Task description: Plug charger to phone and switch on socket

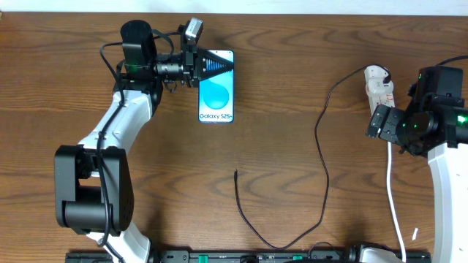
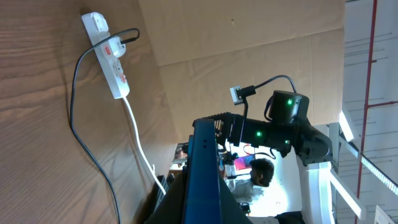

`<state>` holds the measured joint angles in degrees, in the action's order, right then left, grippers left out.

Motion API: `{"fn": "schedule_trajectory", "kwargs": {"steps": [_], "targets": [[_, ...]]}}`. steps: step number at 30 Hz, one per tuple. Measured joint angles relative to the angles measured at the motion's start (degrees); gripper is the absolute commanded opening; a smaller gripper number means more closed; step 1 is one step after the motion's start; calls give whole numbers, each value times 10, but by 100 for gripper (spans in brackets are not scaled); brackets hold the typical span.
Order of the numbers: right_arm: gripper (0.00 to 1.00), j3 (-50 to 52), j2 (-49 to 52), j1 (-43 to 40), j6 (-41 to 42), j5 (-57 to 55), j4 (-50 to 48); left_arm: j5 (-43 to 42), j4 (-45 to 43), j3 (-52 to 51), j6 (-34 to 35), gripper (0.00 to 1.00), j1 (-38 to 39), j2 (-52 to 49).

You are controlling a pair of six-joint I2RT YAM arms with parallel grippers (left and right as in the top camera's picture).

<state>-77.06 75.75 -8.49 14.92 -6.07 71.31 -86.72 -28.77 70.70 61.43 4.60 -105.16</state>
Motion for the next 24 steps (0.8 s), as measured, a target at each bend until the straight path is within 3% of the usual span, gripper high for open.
{"fn": "schedule_trajectory", "kwargs": {"steps": [24], "targets": [[99,0,0,0,-3,7,-39,0,0,0,0,7,0,0]]}}
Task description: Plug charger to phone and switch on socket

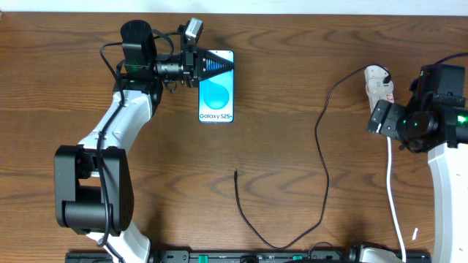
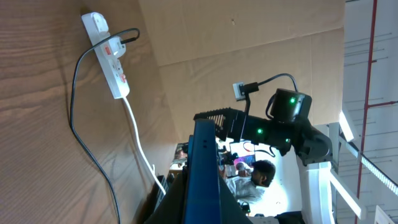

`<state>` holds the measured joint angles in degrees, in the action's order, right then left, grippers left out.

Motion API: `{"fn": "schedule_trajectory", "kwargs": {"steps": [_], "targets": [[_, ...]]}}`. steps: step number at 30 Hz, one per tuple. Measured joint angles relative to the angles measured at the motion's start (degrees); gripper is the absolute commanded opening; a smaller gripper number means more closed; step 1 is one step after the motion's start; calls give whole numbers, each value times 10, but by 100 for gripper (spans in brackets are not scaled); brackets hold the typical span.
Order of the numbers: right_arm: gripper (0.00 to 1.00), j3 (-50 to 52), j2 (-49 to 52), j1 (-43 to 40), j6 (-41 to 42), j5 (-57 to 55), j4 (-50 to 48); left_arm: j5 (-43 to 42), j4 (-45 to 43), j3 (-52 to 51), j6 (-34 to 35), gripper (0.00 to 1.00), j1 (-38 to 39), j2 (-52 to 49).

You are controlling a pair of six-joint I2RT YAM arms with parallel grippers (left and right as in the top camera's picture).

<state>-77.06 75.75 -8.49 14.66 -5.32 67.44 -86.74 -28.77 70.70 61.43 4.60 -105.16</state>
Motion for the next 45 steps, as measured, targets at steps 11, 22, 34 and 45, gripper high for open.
{"fn": "schedule_trajectory", "kwargs": {"steps": [11,22,34,45], "targets": [[99,-19,128,-48,-55,50,-16,0,0,0,0,7,0,0],[99,-155,298,-89,-102,88,-68,0,0,0,0,7,0,0],[99,-208,459,-107,-176,218,-148,0,0,0,0,8,0,0],[99,-208,480,-112,-238,240,-194,0,0,0,0,8,0,0]]}}
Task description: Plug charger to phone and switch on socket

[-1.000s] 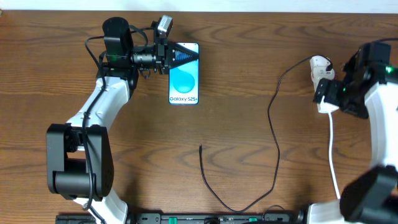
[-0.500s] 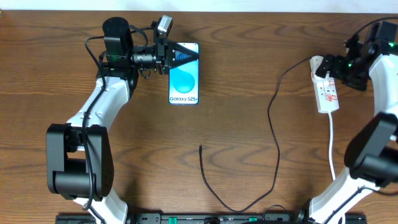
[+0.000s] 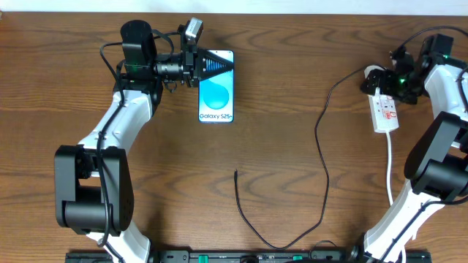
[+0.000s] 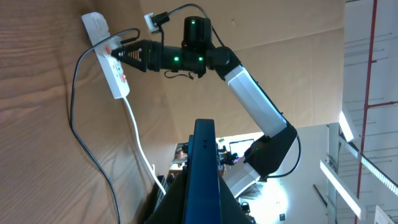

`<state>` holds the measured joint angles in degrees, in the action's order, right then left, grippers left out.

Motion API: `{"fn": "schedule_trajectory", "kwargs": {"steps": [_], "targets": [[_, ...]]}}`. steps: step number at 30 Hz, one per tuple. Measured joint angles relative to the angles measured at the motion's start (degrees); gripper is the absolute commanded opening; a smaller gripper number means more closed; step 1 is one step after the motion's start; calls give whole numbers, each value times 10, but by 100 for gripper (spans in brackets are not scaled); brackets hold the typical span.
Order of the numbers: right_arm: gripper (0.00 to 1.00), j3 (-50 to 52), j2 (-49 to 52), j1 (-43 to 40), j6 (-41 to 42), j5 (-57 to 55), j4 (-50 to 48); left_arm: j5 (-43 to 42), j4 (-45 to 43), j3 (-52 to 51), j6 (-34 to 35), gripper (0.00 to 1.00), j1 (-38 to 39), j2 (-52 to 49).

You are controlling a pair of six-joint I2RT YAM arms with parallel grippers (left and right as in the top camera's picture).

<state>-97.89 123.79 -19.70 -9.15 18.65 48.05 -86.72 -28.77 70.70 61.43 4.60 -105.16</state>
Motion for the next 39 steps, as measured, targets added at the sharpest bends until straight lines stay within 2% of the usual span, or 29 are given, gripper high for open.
{"fn": "schedule_trajectory", "kwargs": {"steps": [10,39], "targets": [[99,0,0,1,-21,-3,-12,0,0,0,0,7,0,0],[98,34,0,0,-12,-29,-24,0,0,0,0,7,0,0]]}}
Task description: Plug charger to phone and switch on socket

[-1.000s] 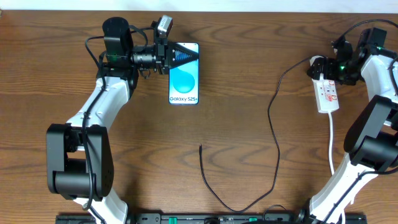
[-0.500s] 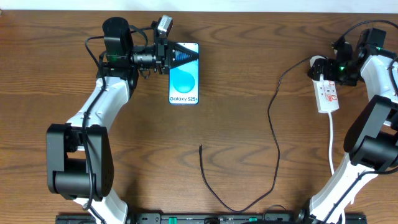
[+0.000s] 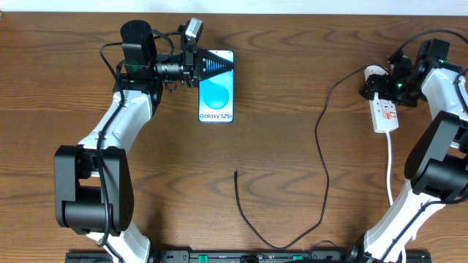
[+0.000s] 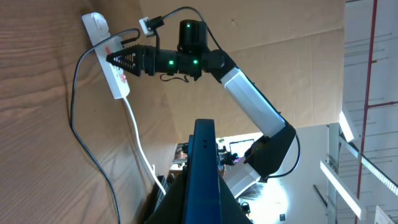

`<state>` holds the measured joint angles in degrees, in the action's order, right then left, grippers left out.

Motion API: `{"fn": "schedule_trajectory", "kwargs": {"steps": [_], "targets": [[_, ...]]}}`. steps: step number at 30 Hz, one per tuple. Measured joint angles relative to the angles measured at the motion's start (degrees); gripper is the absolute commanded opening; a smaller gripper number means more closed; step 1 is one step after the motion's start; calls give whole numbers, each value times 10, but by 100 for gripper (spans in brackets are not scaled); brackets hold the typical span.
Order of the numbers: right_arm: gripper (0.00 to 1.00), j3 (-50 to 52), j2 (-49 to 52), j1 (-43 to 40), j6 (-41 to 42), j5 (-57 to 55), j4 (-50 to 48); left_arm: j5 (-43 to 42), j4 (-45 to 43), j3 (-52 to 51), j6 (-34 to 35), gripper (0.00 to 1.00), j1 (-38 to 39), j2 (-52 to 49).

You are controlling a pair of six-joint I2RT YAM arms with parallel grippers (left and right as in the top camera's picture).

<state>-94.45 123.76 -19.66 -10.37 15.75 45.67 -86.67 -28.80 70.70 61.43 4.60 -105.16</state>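
A phone [image 3: 216,98] with a lit blue screen lies at the back of the wooden table. My left gripper [image 3: 230,66] is shut on its upper end. In the left wrist view the phone's blue edge [image 4: 204,149] stands between the fingers [image 4: 231,199]. At the far right lies a white power strip [image 3: 385,113], also in the left wrist view [image 4: 118,78]. My right gripper [image 3: 371,86] rests shut on the strip's upper end, by the plug. A black charger cable [image 3: 322,153] runs from that plug to a loose end [image 3: 235,173] at mid table.
The strip's white cord [image 3: 393,197] trails down to the table's front edge at the right. My right arm [image 3: 439,80] reaches over the back right corner. A cardboard wall [image 4: 249,37] stands behind the table.
My right gripper has shifted slightly left and down along the power strip's upper end. The phone, the left gripper and the cable have not moved.
At first my right arm hung over the table's right edge beside the strip, and it barely moved at the second moment. Then it reached from the back with its gripper at the strip's upper end, where it still is. The left gripper has held the phone throughout.
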Motion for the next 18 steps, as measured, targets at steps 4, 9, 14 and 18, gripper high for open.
{"fn": "schedule_trajectory", "kwargs": {"steps": [4,9,14,18], "targets": [[99,3,0,0,0,-3,-6,0,0,0,0,7,0,0],[99,4,0,0,0,-3,-9,0,0,0,0,7,0,0],[99,4,0,0,0,-4,-7,0,0,0,0,7,0,0],[99,2,0,0,-1,-3,1,0,0,0,0,7,0,0]]}}
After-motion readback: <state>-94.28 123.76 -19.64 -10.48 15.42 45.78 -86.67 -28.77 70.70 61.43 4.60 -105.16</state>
